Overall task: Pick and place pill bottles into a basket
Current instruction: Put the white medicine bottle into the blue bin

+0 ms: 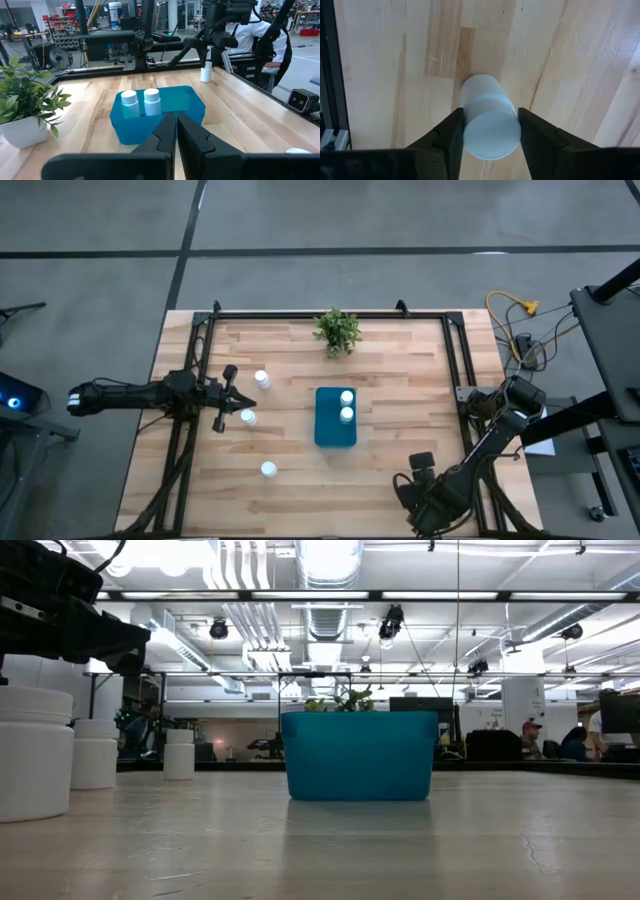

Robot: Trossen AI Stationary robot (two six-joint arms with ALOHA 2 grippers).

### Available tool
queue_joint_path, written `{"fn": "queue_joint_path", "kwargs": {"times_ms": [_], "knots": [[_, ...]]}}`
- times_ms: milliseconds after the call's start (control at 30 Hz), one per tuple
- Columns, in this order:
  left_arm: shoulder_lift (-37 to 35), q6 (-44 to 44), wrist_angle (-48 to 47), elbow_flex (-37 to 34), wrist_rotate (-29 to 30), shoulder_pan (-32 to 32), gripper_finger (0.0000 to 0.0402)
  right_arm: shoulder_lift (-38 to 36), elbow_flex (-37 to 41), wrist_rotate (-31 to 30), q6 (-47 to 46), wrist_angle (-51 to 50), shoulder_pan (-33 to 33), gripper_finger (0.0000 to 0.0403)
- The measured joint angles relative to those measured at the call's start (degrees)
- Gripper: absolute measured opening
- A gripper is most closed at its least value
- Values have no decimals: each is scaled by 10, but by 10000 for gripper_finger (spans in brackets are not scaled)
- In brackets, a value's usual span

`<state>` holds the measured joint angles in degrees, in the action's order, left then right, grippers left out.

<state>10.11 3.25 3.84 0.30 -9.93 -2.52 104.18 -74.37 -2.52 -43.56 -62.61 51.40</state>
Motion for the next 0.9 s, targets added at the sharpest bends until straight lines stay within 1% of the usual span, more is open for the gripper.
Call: {"fn": "queue_joint_path", "kwargs": {"times_ms": [233,467,567,633,767,900], "knots": [[0,0,0,0,0,0,0,-16,0,-10,34,-4,-9,146],[1,0,0,0,0,0,0,-72,0,-62,70,-4,-36,146],[3,0,0,0,0,0,0,-100,0,-80,92,-3,-58,146],[4,0,-1,0,0,0,0,-116,0,-81,113,-2,-75,146],[4,0,-1,0,0,0,0,-140,-1,-81,174,6,-116,146],[4,0,-1,0,0,0,0,-148,-3,-77,242,19,-160,146]]}}
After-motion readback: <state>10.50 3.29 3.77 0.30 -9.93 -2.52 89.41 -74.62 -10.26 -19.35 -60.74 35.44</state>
